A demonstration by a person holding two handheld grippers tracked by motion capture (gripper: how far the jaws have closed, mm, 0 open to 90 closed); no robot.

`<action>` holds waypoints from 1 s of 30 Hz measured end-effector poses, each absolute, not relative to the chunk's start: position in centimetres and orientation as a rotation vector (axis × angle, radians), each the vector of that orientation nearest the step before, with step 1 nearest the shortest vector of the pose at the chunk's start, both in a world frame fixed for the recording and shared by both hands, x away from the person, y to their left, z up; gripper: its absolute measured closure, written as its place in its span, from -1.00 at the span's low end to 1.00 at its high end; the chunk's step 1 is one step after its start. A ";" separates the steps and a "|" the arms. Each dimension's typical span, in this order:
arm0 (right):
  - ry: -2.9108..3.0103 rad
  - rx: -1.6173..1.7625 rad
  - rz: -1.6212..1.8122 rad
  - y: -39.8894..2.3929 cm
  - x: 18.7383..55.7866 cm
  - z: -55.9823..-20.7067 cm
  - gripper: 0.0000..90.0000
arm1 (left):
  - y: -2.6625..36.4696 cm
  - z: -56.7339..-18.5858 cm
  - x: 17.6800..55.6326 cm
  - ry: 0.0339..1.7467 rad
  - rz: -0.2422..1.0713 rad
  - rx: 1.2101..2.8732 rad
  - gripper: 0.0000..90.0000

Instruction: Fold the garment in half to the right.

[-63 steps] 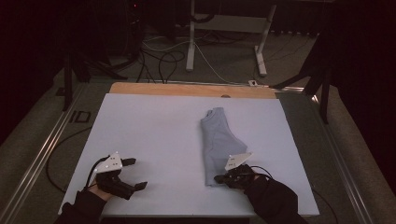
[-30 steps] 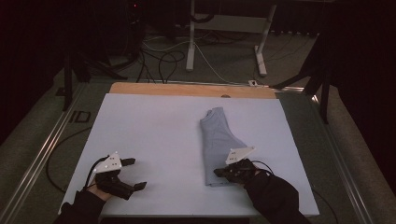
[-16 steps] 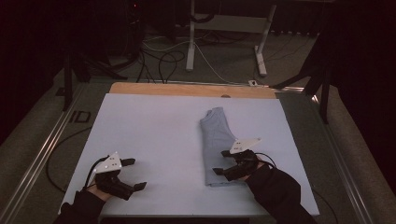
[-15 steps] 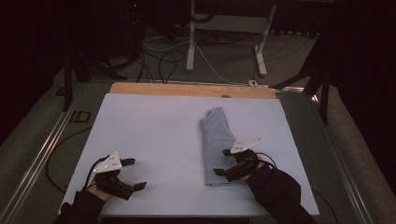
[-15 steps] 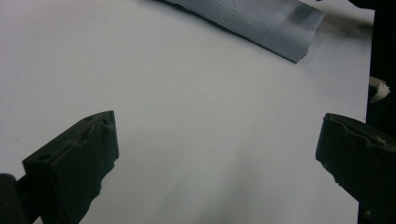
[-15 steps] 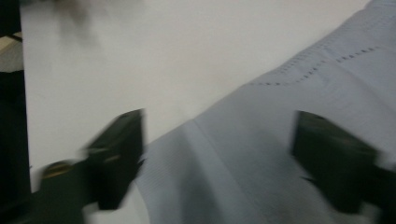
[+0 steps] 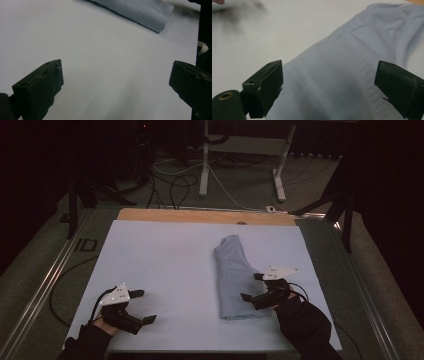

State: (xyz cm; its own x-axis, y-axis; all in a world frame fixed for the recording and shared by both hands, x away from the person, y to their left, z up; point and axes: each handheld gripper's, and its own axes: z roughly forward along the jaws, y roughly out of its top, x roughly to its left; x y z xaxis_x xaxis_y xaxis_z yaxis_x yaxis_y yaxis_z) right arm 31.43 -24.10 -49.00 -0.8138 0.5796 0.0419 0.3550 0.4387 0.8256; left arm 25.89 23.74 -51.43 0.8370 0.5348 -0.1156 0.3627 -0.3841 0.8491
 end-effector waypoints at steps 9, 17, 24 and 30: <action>2.387 0.927 1.298 -27.3 30.6 -50.5 -0.82 | 24.0 -51.5 25.9 0.672 0.224 2.009 -0.98; 2.355 0.990 1.276 -29.4 29.4 -51.6 -0.82 | 24.1 -51.6 25.9 0.675 0.239 2.016 -0.98; 2.320 1.020 1.249 -30.1 28.3 -52.3 -0.82 | 24.1 -51.6 26.0 0.684 0.241 2.012 -0.98; 2.326 1.005 1.206 -29.9 27.7 -52.5 -0.82 | 24.2 -51.7 26.1 0.698 0.235 2.012 -0.98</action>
State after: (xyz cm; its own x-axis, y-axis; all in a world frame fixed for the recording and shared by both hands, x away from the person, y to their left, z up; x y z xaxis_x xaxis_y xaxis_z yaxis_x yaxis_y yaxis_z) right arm 27.73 -29.87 -52.52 -0.6950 0.7185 0.0264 0.4354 0.3914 0.8107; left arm 26.07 24.15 -51.66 0.8181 0.5634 -0.1153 0.3790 -0.3774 0.8450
